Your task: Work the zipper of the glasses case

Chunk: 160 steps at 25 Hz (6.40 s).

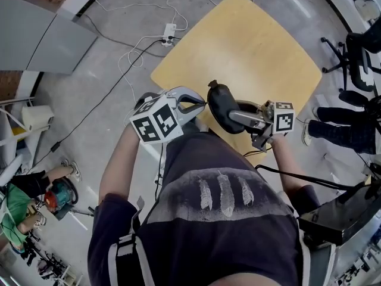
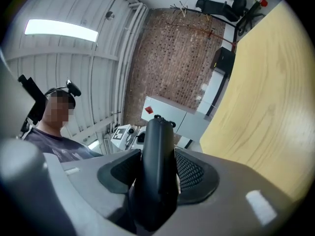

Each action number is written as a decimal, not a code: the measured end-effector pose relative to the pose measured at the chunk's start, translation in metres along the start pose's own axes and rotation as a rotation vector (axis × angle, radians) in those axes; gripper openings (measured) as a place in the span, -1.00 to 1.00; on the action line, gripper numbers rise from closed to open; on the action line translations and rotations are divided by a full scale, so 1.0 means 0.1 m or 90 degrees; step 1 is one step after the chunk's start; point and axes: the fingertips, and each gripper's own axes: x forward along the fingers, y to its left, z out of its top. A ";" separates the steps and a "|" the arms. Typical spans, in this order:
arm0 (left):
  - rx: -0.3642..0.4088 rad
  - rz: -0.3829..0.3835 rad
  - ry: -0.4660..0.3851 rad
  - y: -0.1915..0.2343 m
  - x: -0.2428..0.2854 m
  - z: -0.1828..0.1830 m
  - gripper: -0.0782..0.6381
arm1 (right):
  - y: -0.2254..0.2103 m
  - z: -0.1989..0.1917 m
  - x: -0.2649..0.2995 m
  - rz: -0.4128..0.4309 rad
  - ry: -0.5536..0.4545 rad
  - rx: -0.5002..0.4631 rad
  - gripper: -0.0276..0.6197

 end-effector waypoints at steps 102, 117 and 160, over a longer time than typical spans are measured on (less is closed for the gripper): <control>-0.367 0.186 0.130 0.28 1.33 -1.21 -0.33 | -1.61 0.45 -0.72 -0.474 -0.115 0.058 -0.26; -0.416 0.361 0.051 0.31 0.59 -0.73 -0.11 | -1.11 0.30 -0.46 -0.324 -0.045 -0.023 -0.91; -0.410 0.570 -0.326 -2.32 -0.73 0.17 -0.79 | 1.66 -1.42 -0.16 -0.075 0.091 -0.374 -0.91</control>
